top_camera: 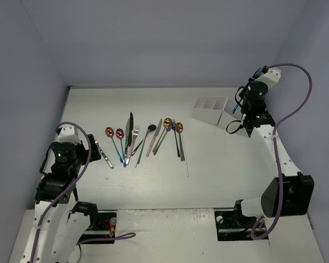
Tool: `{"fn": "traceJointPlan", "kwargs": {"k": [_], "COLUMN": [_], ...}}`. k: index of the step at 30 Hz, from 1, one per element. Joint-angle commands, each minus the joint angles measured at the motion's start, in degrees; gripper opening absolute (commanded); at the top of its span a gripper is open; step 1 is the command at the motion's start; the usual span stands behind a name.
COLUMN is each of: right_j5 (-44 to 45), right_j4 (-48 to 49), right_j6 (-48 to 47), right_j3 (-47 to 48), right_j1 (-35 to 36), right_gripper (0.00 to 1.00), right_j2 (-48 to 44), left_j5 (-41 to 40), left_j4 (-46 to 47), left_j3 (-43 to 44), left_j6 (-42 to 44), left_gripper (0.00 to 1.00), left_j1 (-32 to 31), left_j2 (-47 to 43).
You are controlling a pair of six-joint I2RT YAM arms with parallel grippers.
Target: Sort the eating utensils into containers
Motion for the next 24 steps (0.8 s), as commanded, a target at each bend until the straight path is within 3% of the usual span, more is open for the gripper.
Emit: {"fn": "traceJointPlan", "kwargs": {"k": [1, 12, 24], "right_j5": [2.1, -3.4, -9.1], "right_j4": [17.6, 24.0, 25.5], "right_j6": [-1.0, -8.1, -8.4], "right_j3": [-0.8, 4.7, -0.6], "right_j1": [-1.7, -2.9, -2.3], "right_gripper": [0.00, 0.00, 0.00], "right_j2": [3.5, 17.0, 21.7], "left_j5": [-0.3, -0.9, -0.5], "left_j4": [3.6, 3.7, 3.8], "left_j3": [0.4, 0.4, 0.4], "left_j6": [0.1, 0.3, 0.4], "left_gripper": [0.93, 0.93, 0.93], "left_j1": [0.0, 0.0, 0.0], "left_j2": [0.7, 0.9, 1.1]}}
